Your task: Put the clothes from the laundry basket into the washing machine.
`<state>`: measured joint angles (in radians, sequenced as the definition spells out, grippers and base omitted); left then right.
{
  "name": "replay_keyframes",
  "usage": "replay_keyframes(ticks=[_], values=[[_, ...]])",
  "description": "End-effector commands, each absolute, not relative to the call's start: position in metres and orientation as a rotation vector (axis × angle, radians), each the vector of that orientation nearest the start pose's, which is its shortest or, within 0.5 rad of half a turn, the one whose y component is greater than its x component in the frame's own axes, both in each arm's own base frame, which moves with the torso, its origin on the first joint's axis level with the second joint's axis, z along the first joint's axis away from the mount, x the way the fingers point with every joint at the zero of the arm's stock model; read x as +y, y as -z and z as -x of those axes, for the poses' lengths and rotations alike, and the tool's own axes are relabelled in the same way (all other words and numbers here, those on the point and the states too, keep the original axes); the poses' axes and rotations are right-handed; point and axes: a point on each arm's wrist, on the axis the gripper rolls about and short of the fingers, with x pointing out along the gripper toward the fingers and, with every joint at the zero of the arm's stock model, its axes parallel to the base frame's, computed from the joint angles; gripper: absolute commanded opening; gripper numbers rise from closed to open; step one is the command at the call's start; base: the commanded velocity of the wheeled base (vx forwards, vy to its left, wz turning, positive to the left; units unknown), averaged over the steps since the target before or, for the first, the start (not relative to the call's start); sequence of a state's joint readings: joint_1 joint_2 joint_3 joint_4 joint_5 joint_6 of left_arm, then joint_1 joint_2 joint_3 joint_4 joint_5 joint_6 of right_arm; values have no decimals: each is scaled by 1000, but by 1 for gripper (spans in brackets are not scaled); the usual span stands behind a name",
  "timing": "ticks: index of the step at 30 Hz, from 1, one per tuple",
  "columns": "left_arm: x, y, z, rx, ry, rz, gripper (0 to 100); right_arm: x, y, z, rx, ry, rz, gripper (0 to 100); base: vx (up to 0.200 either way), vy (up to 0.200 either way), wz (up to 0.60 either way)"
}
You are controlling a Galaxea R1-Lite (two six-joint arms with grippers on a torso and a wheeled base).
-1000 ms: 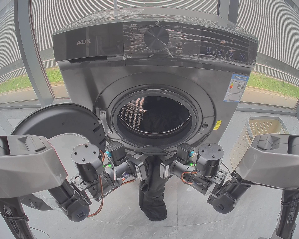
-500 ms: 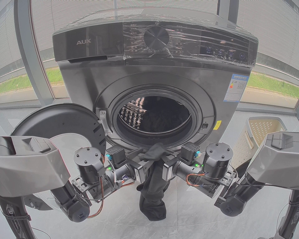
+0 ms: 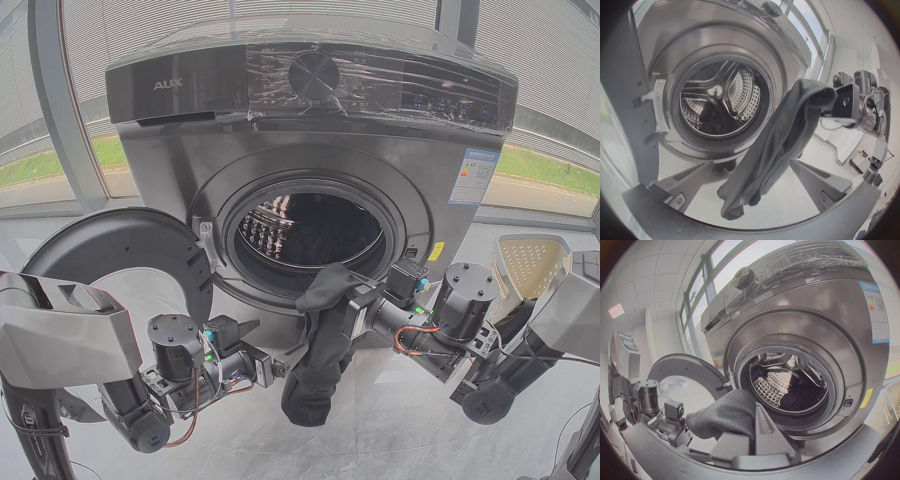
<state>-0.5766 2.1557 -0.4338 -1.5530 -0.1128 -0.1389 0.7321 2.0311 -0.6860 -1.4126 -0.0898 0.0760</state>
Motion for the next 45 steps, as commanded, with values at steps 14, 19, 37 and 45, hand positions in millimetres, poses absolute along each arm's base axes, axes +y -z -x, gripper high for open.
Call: replay_keyframes(ticks=[14, 19, 37, 45], values=[[-167, 4, -272, 366, 654, 28, 100, 225, -135, -259, -75, -633, -115, 0, 0, 0, 0], [-170, 16, -276, 382, 673, 21, 100, 226, -137, -258, -79, -638, -117, 0, 0, 0, 0], [-190, 41, -311, 320, 671, 21, 0, 229, -140, -252, -86, -657, -125, 0, 0, 0, 0], [-198, 38, -322, 271, 676, 31, 0, 230, -137, -251, -77, -661, -122, 0, 0, 0, 0]])
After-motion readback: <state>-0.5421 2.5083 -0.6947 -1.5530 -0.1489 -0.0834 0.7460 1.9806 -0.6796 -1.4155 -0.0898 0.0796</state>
